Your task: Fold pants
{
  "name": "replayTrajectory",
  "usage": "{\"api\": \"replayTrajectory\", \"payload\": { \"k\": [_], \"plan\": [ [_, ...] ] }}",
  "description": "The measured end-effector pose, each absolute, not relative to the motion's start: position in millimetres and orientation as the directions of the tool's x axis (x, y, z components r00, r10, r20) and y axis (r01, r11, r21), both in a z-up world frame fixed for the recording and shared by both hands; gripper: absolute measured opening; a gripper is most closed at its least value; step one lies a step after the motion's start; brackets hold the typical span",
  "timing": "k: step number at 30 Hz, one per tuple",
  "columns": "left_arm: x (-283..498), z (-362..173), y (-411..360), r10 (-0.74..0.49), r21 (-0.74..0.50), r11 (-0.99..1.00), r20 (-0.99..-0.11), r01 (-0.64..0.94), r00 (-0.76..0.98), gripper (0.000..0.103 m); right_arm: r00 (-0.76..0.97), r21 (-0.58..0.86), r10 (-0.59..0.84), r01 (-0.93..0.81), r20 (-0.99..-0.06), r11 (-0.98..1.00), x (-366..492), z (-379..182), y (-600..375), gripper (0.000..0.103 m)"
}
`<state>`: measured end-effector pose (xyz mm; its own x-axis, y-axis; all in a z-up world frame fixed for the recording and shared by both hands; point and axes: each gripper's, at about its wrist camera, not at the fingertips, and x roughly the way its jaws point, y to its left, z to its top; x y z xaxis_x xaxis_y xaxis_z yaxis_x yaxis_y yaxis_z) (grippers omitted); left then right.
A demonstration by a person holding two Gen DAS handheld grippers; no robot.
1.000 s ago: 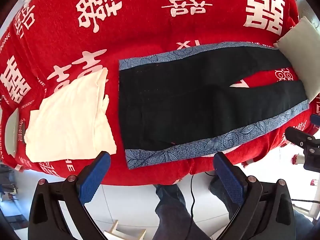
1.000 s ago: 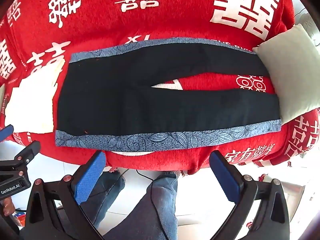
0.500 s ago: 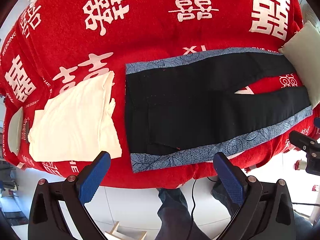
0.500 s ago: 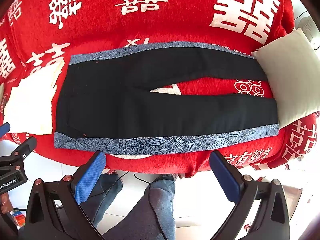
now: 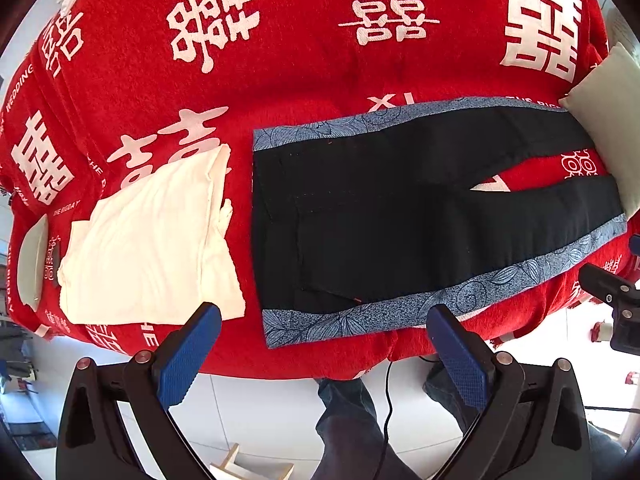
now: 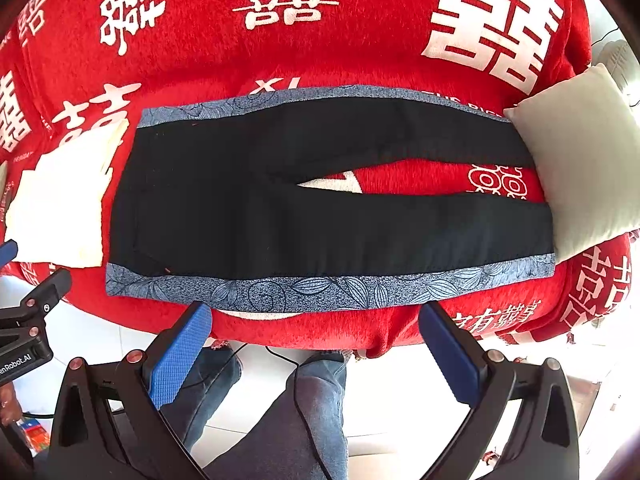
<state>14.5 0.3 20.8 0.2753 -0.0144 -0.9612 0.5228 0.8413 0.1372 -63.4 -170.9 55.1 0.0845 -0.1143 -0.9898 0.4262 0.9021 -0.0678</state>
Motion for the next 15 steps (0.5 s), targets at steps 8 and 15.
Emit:
{"api": "replayTrajectory", "payload": {
  "k": [8, 15],
  "plan": [
    [13.6, 18.7, -1.6, -0.007, 0.141, 0.844, -0.962, 0.518, 0.272, 0.103, 0.082, -0.068, -0.112, 0.422, -0.99, 0.904, -62.6, 54.2, -171.0, 0.103],
    [12.3, 17.7, -1.8, -0.006, 0.141, 0.844, -0.962, 0.518, 0.272, 0.103, 0.08, -0.065, -0.108, 0.416, -0.991, 0.907, -61.6, 53.0, -171.8, 0.103]
  ]
}}
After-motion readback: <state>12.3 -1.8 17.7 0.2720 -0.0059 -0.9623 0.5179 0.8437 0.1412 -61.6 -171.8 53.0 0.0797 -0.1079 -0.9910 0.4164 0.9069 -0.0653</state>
